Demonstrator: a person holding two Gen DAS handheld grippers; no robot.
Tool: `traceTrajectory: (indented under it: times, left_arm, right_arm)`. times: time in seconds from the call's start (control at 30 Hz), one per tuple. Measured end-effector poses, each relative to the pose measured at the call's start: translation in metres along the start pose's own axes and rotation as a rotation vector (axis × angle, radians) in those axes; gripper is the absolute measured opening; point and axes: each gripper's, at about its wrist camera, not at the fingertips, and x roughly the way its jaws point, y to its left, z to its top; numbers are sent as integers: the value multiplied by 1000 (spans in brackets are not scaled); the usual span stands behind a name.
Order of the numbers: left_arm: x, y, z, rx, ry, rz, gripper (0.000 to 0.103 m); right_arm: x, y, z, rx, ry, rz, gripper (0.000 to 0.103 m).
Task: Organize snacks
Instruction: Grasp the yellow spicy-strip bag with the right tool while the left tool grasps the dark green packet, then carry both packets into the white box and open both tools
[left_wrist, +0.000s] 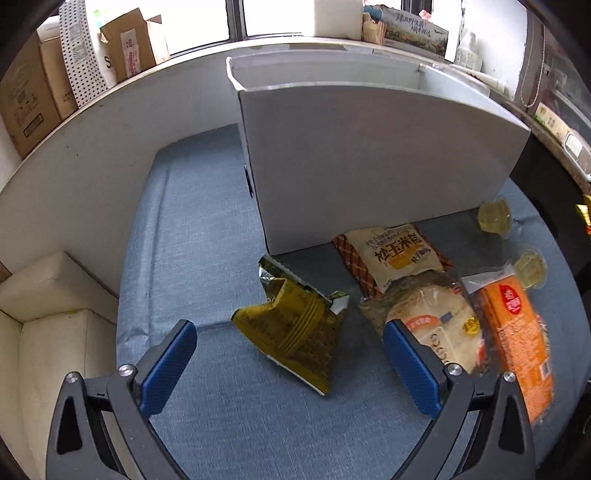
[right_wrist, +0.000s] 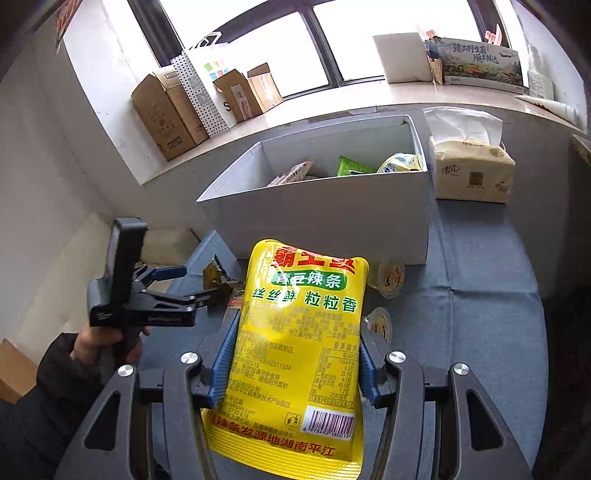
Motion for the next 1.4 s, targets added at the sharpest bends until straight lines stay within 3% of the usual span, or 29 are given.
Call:
traceTrajectory:
  times: [0.07,0.1,0.13,0.33,0.53,0.67,0.83,0.93,1.2,1.37,1.4]
  left_arm:
    - [11,-4,-1,30,17,28,94]
    - [13,-6,-2,37,20,12,84]
    - [11,-5,-3,29,8,-23,67]
    - [-5,-14,-18,24,-25,-61,55]
    - [-49,-11,-31,-36,-96,-118,53]
    - [-98,-6,-28,-70,-192,-206,53]
    - [-143,-8,15,-110,-275,-307,53]
    - [-153,-11,45,-117,-303,-325,53]
    - [-118,-8,142,-131,-303,-279,53]
    - [-70,-1,164,-146,-256,-268,58]
    - [-60,0,165,-151,-234,-260,63]
  right_arm:
    - [-4,-3,-6,11,-4,4,59]
    - [-5,-5,-8,19,-5,6,59]
    - [-6,-5,-10,27,-4,7,59]
    - [5,-10,-24,59,20,28,59]
    - [13,-5,-29,59,34,43,59]
    - [11,-4,-22,63,16,58,59]
    - [5,-1,9,54,-39,71,59]
    - [3,0,41,46,-73,62,59]
    - [45,-21,140,94,-97,48,59]
    - [89,-51,178,174,-59,31,60]
    - [96,-56,181,183,-54,26,68]
